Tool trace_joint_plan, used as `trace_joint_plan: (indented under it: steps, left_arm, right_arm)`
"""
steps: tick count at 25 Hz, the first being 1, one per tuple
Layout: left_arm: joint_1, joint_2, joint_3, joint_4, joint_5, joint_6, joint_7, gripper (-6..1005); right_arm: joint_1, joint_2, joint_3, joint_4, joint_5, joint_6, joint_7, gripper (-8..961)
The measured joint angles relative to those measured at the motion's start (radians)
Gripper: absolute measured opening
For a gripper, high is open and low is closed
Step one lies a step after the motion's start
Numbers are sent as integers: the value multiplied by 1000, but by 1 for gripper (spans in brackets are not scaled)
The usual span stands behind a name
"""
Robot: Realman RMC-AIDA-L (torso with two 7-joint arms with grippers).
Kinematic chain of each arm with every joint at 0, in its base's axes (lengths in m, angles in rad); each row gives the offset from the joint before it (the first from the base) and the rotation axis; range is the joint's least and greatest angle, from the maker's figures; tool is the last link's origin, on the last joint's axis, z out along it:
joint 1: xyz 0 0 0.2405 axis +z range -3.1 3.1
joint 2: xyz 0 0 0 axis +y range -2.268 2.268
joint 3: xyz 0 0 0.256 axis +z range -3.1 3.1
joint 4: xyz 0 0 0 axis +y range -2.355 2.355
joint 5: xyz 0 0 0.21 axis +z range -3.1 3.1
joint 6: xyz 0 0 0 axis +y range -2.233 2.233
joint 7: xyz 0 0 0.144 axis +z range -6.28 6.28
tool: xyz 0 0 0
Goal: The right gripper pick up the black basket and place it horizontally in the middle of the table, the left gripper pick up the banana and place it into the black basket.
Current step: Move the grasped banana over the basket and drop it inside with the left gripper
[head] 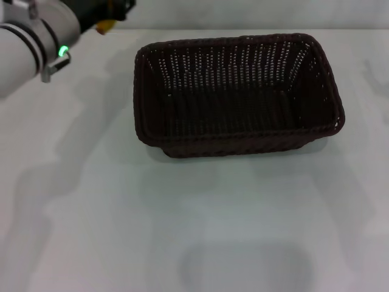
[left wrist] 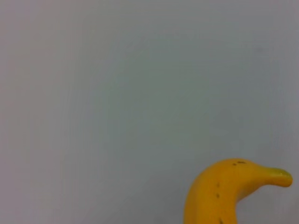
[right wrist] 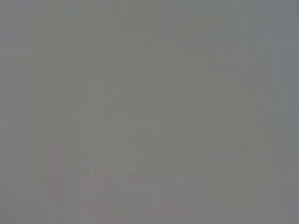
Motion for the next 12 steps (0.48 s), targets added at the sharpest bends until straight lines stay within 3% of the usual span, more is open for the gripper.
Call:
trace_joint_plan:
  steps: [12]
  left_arm:
    - [45, -2, 98, 92, 4, -21, -20, 578]
  right_arm:
    - [3, -2, 3, 0, -6, -1, 25, 826]
